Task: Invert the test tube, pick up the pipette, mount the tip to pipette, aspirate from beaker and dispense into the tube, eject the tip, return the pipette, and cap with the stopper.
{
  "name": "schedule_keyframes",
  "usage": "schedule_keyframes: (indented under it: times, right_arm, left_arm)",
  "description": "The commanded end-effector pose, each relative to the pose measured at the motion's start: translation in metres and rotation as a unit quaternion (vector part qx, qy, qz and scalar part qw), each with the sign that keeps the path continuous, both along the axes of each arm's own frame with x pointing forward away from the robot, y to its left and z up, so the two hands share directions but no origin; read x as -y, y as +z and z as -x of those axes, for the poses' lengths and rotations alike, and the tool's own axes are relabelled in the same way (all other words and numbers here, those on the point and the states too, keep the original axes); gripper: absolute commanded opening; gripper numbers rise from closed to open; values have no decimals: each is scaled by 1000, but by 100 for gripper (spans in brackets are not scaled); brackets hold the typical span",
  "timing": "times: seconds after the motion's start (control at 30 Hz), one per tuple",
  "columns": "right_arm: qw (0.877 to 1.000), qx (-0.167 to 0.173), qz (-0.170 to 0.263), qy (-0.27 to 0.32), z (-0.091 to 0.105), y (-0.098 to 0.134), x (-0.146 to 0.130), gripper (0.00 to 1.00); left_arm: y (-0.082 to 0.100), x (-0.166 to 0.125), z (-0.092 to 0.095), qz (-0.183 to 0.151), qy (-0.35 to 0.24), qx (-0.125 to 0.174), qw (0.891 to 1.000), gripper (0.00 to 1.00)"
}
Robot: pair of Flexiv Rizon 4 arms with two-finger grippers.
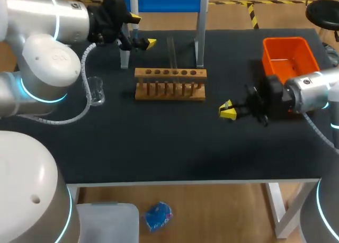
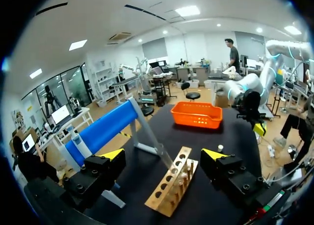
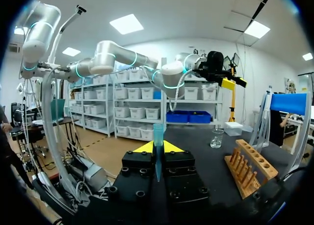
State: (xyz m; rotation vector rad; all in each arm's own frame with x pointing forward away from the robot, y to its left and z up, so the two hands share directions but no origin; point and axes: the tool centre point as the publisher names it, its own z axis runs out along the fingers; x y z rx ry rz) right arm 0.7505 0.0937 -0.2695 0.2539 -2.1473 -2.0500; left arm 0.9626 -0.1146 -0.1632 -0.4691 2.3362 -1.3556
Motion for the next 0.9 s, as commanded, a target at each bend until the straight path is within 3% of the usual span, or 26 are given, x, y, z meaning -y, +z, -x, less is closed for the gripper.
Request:
schedule_keyframes:
  times: [0.03, 0.33, 0.43, 0.63, 0.9]
  right_arm:
    - [1000, -1, 0, 6, -3, -1, 0, 0]
    - [1000, -1, 0, 6, -3, -1, 0, 0]
    - [1000, -1, 0, 6, -3, -1, 0, 0]
    - [1000, -1, 0, 6, -3, -1, 0, 0]
    - [1000, -1, 0, 6, -3, -1, 0, 0]
  left_arm:
    - [-2, -1, -1, 3, -2, 1, 1000, 100]
    - [-2, -1, -1, 3, -2, 1, 1000, 100]
    - [-5, -12, -23, 24, 53, 11, 998, 100]
    - [-12, -27, -60, 36, 120, 31, 992, 100]
    - [-23, -30, -98, 62, 216, 19, 974, 100]
